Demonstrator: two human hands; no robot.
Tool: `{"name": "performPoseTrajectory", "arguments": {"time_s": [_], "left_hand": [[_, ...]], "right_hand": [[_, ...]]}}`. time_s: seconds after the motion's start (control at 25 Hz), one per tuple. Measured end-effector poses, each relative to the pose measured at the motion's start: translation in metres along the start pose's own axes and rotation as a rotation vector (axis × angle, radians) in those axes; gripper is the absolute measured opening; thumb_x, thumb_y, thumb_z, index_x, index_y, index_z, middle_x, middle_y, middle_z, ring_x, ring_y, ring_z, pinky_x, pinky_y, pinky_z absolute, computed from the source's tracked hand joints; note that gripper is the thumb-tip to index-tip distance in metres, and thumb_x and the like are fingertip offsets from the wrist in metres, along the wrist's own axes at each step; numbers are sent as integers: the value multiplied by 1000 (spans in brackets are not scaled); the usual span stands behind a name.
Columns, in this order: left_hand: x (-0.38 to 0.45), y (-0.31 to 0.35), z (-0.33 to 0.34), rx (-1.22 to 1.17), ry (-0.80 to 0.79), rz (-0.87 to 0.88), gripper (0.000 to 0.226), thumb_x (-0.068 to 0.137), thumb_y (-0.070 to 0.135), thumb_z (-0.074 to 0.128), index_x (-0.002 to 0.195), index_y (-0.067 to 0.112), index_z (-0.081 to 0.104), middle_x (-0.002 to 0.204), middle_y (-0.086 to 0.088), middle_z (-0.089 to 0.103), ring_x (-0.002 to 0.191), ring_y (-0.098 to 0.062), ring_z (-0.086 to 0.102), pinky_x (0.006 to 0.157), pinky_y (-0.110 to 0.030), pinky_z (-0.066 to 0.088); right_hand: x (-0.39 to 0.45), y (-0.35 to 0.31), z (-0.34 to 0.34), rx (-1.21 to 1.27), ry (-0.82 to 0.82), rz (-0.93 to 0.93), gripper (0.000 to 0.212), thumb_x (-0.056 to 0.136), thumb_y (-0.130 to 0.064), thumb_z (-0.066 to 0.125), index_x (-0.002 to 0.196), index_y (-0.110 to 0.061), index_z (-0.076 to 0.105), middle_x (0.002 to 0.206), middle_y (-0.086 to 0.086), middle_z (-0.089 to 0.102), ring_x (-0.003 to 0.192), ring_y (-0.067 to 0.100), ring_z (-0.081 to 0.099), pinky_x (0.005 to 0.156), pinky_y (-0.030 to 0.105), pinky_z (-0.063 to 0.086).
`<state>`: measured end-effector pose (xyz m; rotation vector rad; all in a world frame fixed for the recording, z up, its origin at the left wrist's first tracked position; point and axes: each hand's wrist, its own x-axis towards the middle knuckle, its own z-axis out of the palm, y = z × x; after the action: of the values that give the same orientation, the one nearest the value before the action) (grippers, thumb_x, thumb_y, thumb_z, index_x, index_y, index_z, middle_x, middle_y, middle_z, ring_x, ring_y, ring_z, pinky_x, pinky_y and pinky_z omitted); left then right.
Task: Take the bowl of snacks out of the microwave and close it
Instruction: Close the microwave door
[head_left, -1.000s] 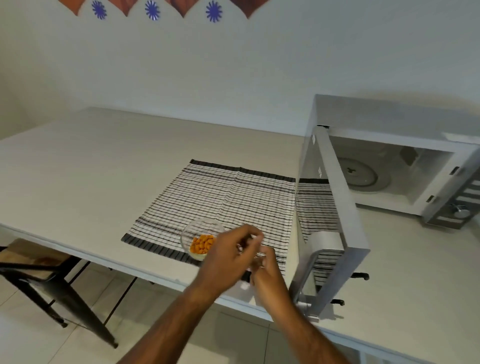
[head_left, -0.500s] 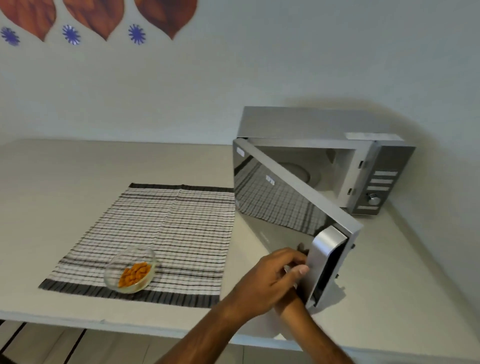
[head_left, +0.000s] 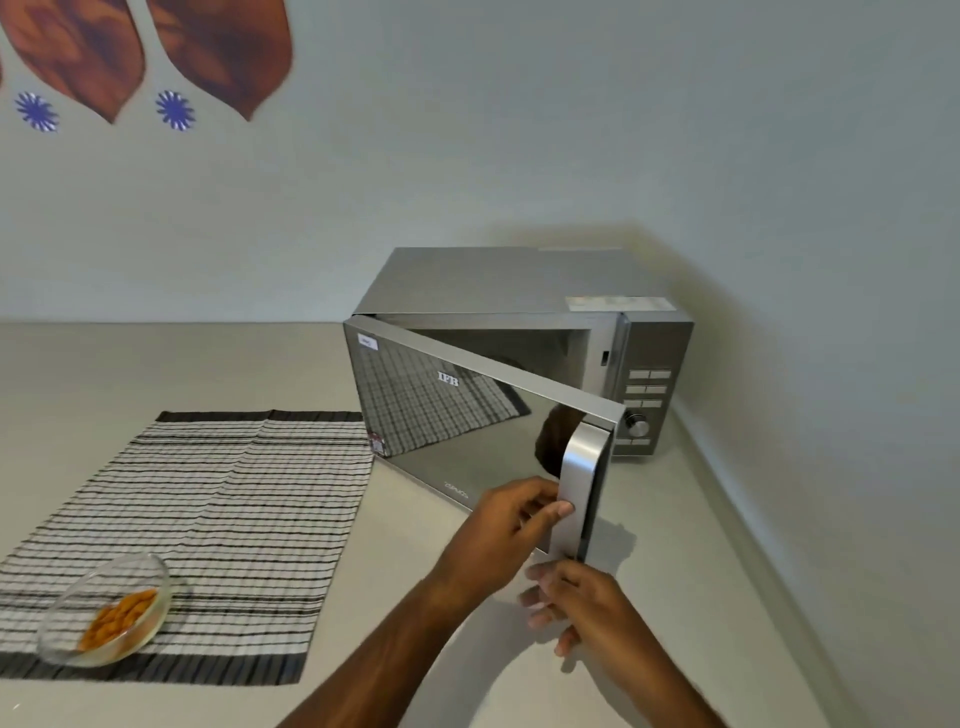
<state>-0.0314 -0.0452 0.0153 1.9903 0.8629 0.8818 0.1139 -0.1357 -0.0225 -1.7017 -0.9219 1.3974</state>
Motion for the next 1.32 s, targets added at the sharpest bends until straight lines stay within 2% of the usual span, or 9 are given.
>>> {"name": "performPoseTrajectory", "arguments": {"time_s": [0.04, 0.12, 0.32, 0.44, 0.56, 0.76, 0.92, 1.16, 1.32], "left_hand": [[7, 0, 7, 5, 19, -7, 25, 104, 46, 59, 115, 28, 74, 103, 23, 71, 99, -1, 69, 80, -7, 51], [21, 1, 19, 16, 52, -31, 25, 104, 48, 59, 114, 29, 73, 99, 25, 71, 100, 0, 69, 80, -6, 52], [58, 6, 34, 75, 85, -85, 26, 105, 47, 58, 118, 29, 73, 97, 28, 66, 97, 11, 65, 79, -4, 49], [82, 9, 38, 94, 87, -106, 27, 105, 42, 60, 120, 24, 74, 103, 15, 73, 93, 5, 66, 79, -6, 47], [108, 12, 41, 112, 72, -129, 30, 106, 40, 60, 121, 18, 74, 110, 1, 77, 99, -10, 70, 82, -16, 51], [146, 11, 46, 108, 98, -162, 31, 106, 39, 60, 121, 14, 73, 102, 0, 74, 85, -5, 65, 73, -16, 48], [170, 5, 44, 92, 95, -176, 31, 106, 36, 62, 117, 11, 75, 88, 11, 66, 76, 3, 60, 66, -11, 41], [185, -6, 46, 112, 132, -143, 31, 105, 34, 64, 118, 9, 76, 106, -1, 77, 84, 0, 66, 70, -5, 44], [180, -13, 51, 142, 174, -94, 30, 107, 31, 61, 124, 10, 74, 116, -6, 79, 96, -4, 67, 76, 1, 44]], "right_hand": [[7, 0, -10, 41, -20, -90, 18, 106, -19, 61, 101, -8, 75, 93, 14, 83, 77, 31, 76, 54, 30, 56], [16, -7, -42, 4, 118, -106, 20, 103, -25, 66, 95, -7, 69, 88, 21, 80, 70, 34, 72, 49, 28, 52], [41, -10, -61, 29, 124, -279, 22, 100, -30, 70, 115, -23, 56, 96, 15, 79, 73, 27, 73, 52, 26, 55], [70, -12, -67, 103, 122, -289, 18, 103, -34, 62, 117, -21, 63, 93, 7, 78, 74, 25, 73, 56, 29, 59], [97, -12, -71, 63, 239, -367, 17, 103, -46, 55, 107, -34, 66, 83, -7, 78, 74, 23, 77, 59, 29, 63], [133, -25, -80, -26, 332, -399, 18, 109, -45, 46, 104, -40, 63, 81, 2, 75, 79, 33, 76, 59, 27, 57], [154, -41, -92, -114, 327, -438, 23, 109, -46, 45, 102, -32, 62, 78, 16, 74, 74, 42, 73, 63, 35, 55], [169, -44, -100, -185, 330, -396, 29, 109, -48, 42, 117, -27, 61, 80, 9, 76, 73, 32, 77, 57, 30, 56], [171, -41, -97, -182, 379, -422, 35, 109, -47, 44, 119, -19, 63, 86, 8, 76, 74, 29, 77, 69, 36, 63]]}}
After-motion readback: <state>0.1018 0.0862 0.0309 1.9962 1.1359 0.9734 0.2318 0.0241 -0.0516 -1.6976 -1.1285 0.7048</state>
